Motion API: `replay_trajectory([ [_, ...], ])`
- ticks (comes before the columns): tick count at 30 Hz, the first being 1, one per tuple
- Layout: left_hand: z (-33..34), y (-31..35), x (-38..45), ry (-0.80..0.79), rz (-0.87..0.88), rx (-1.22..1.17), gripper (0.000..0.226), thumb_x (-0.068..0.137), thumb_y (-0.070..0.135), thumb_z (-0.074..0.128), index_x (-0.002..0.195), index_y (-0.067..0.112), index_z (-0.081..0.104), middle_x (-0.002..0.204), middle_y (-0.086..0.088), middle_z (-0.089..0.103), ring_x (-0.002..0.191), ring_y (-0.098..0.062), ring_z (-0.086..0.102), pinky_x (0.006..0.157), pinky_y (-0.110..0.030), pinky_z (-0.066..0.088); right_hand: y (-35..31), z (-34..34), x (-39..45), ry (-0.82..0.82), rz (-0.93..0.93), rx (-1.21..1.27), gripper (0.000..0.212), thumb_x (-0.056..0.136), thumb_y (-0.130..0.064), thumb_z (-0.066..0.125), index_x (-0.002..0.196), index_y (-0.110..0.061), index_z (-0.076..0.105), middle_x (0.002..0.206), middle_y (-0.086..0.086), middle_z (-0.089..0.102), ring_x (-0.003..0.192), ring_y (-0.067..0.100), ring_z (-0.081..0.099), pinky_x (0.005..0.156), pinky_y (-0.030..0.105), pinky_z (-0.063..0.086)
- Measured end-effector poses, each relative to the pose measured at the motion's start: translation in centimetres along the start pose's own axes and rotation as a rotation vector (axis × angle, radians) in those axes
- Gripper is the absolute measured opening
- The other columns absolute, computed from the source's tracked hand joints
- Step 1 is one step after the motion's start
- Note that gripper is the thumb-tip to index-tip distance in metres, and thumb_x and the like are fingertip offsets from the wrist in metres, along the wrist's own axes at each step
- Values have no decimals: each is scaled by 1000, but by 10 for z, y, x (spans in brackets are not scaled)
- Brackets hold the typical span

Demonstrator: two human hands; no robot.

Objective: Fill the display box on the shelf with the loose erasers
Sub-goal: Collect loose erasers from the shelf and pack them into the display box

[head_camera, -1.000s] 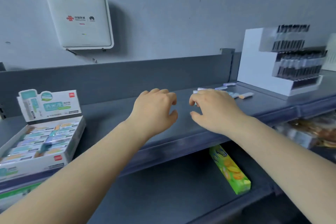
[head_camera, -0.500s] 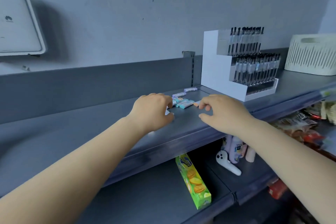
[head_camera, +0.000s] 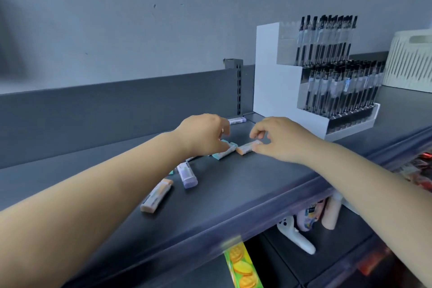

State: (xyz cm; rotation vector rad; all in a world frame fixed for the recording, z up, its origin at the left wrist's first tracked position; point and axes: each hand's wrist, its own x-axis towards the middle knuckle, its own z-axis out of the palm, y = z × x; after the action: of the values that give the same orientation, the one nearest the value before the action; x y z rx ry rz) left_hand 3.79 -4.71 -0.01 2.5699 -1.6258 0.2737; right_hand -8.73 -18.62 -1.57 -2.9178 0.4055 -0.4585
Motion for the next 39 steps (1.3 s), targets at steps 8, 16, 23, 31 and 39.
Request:
replay_trajectory([
  [8,13,2,31,-159,33,12,31,85,38,55,113,27,64,103,2,60,100,-20,56,85,-35,50,15,7,30,-229,-75,-27,28,88,-38,55,109,-24,66,107,-3,61,100,19,56,88,35,45],
  [16,16,4,45,-199,-4,-101,23,82,27,62,104,20,62,95,4,54,89,-19,53,81,-33,48,34,8,46,-254,-106,107,14,81,-25,66,88,-21,55,77,-11,53,67,3,48,58,19,36],
  [23,6,11,49,-31,-95,-244,21,78,17,67,98,16,61,78,7,53,66,-9,47,62,-21,40,45,5,56,-244,-147,200,14,85,-20,57,97,-15,62,74,-11,57,64,3,50,61,21,39],
  [31,-18,13,17,223,-360,-472,7,76,20,73,80,17,70,62,7,57,46,2,47,46,-5,35,35,-9,57,-101,-174,682,16,74,-12,67,73,-23,57,76,-6,67,69,15,58,72,31,46],
  [39,-24,20,-70,498,-722,-778,3,77,14,73,76,15,70,61,0,64,46,-7,45,52,-19,38,-7,-7,36,-171,-219,1144,15,76,-1,65,81,-12,58,70,0,69,48,4,58,51,14,44],
])
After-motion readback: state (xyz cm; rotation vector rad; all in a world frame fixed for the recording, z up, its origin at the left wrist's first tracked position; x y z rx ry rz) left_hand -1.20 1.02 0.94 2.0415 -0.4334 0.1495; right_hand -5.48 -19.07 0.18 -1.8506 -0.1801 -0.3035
